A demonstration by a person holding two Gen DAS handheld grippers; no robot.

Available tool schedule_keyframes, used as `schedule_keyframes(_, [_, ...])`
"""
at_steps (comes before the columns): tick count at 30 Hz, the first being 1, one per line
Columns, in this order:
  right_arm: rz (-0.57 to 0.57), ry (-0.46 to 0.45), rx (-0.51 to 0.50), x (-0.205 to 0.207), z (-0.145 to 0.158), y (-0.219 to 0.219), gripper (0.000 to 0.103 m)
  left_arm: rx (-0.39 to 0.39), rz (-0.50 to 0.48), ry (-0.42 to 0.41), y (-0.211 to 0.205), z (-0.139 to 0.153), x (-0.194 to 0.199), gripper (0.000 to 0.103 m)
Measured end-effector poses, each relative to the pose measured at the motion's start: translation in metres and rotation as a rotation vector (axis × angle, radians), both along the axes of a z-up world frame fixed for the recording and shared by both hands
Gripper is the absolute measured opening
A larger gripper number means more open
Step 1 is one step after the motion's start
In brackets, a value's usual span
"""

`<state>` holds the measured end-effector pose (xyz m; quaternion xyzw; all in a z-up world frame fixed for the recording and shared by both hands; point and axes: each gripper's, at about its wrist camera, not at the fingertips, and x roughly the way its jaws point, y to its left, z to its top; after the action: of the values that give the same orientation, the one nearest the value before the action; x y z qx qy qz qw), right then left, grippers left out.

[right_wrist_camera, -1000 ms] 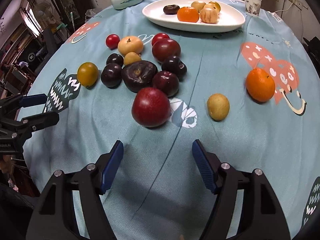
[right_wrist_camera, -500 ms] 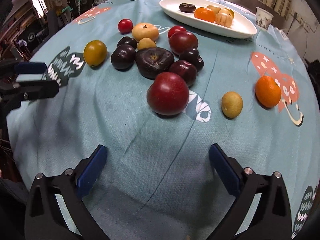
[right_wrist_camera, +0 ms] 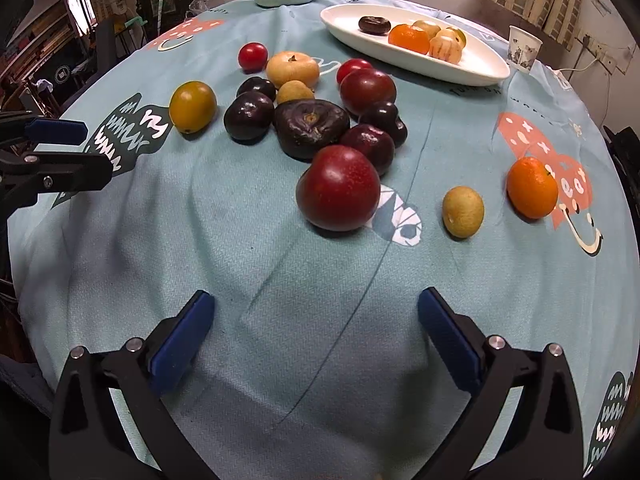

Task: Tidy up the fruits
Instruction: 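Withdraw both tools from the plate back toward the fruit pile, then grasp the red apple with the right tool while the left tool grasps a brown-green round fruit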

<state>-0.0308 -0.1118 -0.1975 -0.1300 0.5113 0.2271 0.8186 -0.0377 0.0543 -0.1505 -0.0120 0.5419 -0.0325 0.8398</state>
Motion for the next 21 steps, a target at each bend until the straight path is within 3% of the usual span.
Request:
schedule_keyframes(6, [0.023, 0.051, -0.021, 0.006, 0.005, 0.001, 0.101, 0.004, 0.032, 0.001, 0.008, -0.001, 0.002, 0.088])
schedule_keyframes(12, [-0.110, -0.068, 0.071, 0.036, 0.045, -0.008, 0.098, 0.002, 0.036, 0.017, 0.011, -0.004, 0.006, 0.088])
schedule_keyframes(14, [-0.135, -0.087, 0.036, 0.050, 0.043, 0.000, 0.098, 0.002, 0.033, 0.024, 0.011, -0.006, 0.007, 0.088])
schedule_keyframes(16, [-0.135, -0.107, -0.092, 0.060, 0.031, 0.006, 0.098, 0.003, 0.031, 0.027, 0.011, -0.007, 0.008, 0.088])
schedule_keyframes(18, [-0.127, -0.094, -0.086, 0.062, 0.030, -0.003, 0.099, 0.000, 0.030, 0.018, 0.012, -0.005, 0.008, 0.088])
schedule_keyframes(21, [-0.217, -0.099, -0.070, 0.056, 0.042, -0.037, 0.099, -0.004, 0.029, 0.006, 0.013, -0.005, 0.012, 0.088])
